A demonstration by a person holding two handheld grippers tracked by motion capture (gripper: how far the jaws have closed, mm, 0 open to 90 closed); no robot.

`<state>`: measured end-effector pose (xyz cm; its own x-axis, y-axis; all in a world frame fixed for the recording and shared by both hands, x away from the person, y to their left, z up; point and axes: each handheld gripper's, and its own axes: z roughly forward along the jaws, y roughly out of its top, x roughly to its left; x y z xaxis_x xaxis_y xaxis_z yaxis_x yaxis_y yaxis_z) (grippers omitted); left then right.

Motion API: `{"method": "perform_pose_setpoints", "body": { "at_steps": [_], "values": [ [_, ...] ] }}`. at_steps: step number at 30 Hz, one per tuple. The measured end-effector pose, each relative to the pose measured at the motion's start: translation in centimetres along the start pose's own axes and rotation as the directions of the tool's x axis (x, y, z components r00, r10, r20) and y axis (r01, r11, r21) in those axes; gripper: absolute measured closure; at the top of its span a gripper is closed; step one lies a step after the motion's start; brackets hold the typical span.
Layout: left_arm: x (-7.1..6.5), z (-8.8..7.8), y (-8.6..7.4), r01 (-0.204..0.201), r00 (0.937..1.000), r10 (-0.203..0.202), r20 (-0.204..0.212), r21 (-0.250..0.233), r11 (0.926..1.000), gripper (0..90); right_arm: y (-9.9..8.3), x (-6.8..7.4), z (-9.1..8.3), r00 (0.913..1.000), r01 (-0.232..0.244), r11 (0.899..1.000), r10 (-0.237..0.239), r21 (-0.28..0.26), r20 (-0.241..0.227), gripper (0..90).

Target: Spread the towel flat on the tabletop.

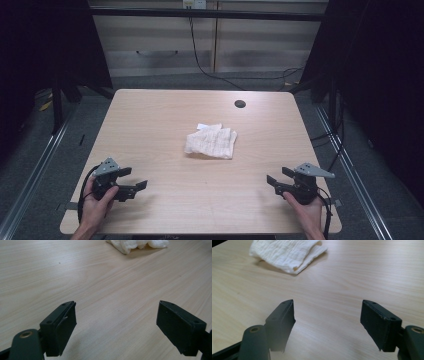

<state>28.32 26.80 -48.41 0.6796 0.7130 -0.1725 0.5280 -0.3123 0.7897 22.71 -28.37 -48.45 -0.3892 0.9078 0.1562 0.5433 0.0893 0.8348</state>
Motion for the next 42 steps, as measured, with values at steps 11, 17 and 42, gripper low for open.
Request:
{"method": "perform_pose_setpoints", "body": {
  "at_steps": [11,17,42],
  "values": [
    [-0.5,0.8,0.2,-0.001,0.9999,0.001,-0.014,0.013,0.9999,15.8,0.1,0.9,0.2,0.9963,0.03,0.999,-0.028,0.03,-0.081,29.0],
    [-1.2,0.9,0.1,-0.067,0.9976,0.066,0.02,0.038,0.9971,15.8,0.6,2.0,0.5,0.9918,0.055,0.998,-0.05,0.039,-0.118,29.9],
    [-0.9,0.7,0.1,-0.045,0.9982,0.046,0.04,-0.016,0.9989,17.1,6.1,2.3,6.8,0.9568,0.098,0.988,-0.061,0.116,-0.284,35.0]
  ]
}}
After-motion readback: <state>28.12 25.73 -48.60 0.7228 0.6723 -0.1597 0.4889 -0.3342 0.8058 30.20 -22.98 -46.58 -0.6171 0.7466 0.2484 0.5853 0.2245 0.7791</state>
